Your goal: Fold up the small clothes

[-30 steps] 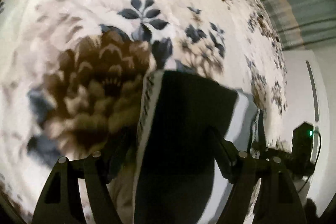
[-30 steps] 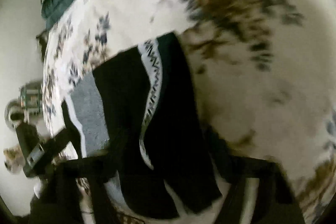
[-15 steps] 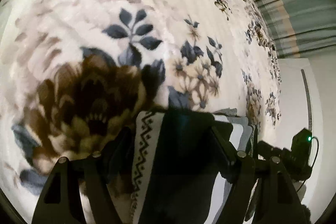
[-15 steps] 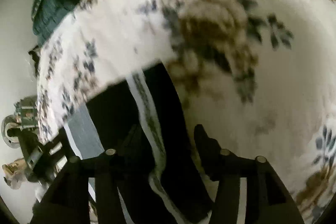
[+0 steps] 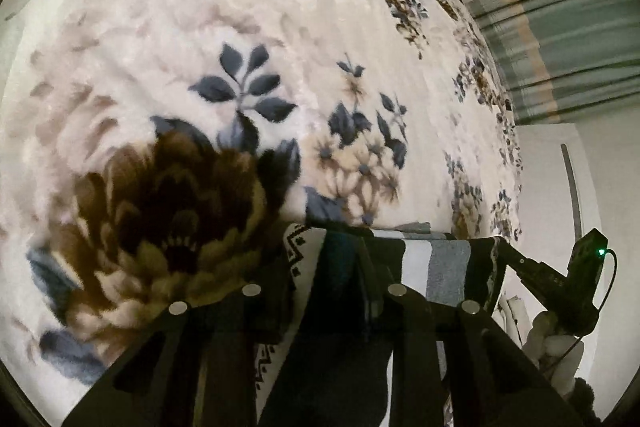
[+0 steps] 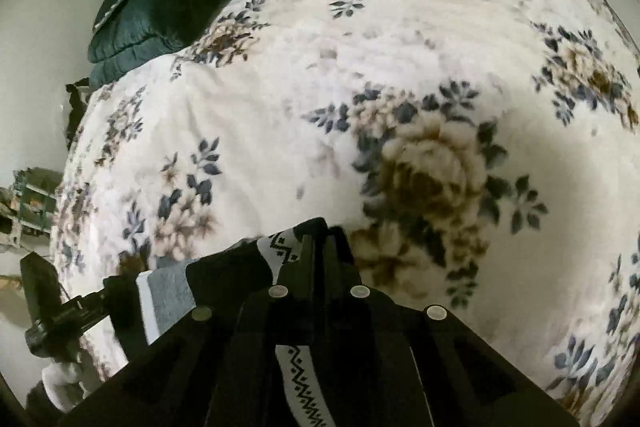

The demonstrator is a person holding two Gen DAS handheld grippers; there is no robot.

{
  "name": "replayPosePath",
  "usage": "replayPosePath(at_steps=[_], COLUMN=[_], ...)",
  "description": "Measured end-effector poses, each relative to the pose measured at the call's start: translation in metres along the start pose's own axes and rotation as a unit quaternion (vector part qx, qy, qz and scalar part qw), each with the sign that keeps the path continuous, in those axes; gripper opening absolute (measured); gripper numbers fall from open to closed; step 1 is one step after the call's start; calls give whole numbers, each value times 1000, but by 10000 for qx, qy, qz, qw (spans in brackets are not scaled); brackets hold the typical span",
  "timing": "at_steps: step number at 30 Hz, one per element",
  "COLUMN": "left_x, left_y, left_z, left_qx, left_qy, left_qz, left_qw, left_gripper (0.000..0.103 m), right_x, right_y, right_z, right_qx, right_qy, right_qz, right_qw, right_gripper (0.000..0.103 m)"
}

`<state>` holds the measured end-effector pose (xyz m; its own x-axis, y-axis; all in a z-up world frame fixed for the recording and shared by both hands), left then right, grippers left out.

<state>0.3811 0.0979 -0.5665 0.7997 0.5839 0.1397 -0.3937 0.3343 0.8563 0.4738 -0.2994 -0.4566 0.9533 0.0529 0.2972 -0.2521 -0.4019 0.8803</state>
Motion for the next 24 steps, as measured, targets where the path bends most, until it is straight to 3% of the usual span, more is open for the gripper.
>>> replayPosePath(at_steps=[2, 4, 7, 10, 12, 15, 20, 21, 22, 23, 24], left_x=[3, 5, 3, -11, -30, -68, -108, -113, -117, -119, -122], left_y=[-9, -13, -1, 24, 39, 56, 53, 51, 49, 49, 49], left_z=[-2, -7, -13, -18, -23, -32, -39, -39, -39, -38, -37], left_qx=[-21, -56, -179, -107, 78, 357, 549, 569, 532, 503, 521], left_qy=[33, 129, 227, 146, 53, -2, 71, 98, 132, 146, 146], left_qz=[-143, -282, -330, -260, -264, -383, -693, -735, -761, -756, -744], left_qw=[9999, 9995, 9990, 9995, 9996, 9986, 9961, 9956, 9956, 9958, 9958], left_gripper=[26, 37, 61, 65, 65, 65, 65, 65, 65, 65, 65], right_x=[4, 3, -6, -23, -44, -85, -154, -163, -169, -172, -175], right_y=[-13, -36, -60, -43, -24, -1, -6, -9, -9, -6, 0], right_z=[2, 5, 15, 31, 41, 55, 74, 76, 74, 72, 72], right_qx=[-140, -303, -225, 282, 551, 682, 924, 1036, 1117, 1173, 1186], right_qy=[5, -32, -299, -872, -1197, -1617, -2340, -2476, -2518, -2528, -2595], right_qz=[-106, -336, -865, -1065, -1121, -1300, -1620, -1533, -1413, -1241, -1036], right_qw=[9998, 9990, 9956, 9901, 9849, 9759, 9542, 9510, 9509, 9523, 9528], right_gripper=[2, 2, 3, 23, 53, 55, 55, 49, 34, 4, 3])
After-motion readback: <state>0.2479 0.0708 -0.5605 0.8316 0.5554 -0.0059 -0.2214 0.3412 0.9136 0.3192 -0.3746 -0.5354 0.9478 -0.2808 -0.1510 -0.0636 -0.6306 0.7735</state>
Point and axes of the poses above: each gripper's, at about its wrist camera, not at the fingertips, and y roughly against the way its jaws point, z to its right, x to its top, the point moved 2 cm from there along -y, roughly the way its jaws point, and after that the axes turned 7 degrees about x, right-handed, at the moved point
